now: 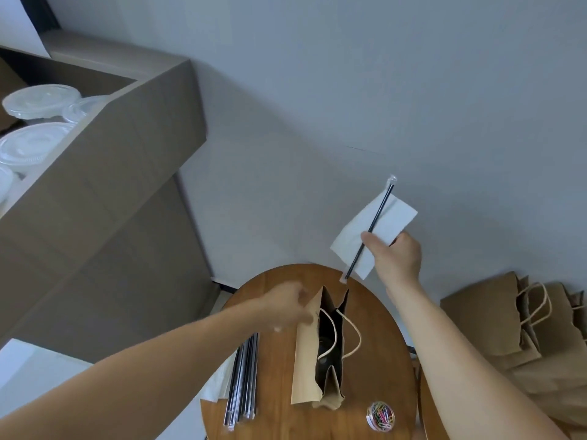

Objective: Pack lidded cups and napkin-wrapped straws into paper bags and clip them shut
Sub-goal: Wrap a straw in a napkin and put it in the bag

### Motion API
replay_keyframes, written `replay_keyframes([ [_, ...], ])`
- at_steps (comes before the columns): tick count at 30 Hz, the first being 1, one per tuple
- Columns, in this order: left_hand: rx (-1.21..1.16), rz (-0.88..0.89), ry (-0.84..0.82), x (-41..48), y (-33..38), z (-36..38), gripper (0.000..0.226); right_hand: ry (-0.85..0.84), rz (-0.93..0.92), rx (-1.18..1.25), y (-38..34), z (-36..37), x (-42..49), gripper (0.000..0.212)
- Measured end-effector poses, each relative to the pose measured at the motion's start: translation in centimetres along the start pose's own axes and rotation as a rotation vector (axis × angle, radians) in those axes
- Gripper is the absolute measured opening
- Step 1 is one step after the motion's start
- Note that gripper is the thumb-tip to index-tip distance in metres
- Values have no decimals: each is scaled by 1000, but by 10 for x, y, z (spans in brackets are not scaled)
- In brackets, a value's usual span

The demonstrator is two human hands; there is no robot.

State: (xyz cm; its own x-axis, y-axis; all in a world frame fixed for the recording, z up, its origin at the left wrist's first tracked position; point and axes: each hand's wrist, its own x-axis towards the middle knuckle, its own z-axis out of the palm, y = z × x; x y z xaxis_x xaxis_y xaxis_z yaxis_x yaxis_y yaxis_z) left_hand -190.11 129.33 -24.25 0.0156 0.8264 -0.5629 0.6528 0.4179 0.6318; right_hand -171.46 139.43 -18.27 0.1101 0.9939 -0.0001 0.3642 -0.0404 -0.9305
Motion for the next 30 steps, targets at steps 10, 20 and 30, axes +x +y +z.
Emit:
replay_keyframes([
  [10,72,-210,-54,10,-15,84,32,-202,146,-273,68,59,-33,16],
  [20,-296,-317,-80,2,-22,82,31,-590,34,-868,75,23,-60,26],
  [30,-474,-319,-71,-10,-17,87,28,-691,264,-798,107,59,-77,16],
])
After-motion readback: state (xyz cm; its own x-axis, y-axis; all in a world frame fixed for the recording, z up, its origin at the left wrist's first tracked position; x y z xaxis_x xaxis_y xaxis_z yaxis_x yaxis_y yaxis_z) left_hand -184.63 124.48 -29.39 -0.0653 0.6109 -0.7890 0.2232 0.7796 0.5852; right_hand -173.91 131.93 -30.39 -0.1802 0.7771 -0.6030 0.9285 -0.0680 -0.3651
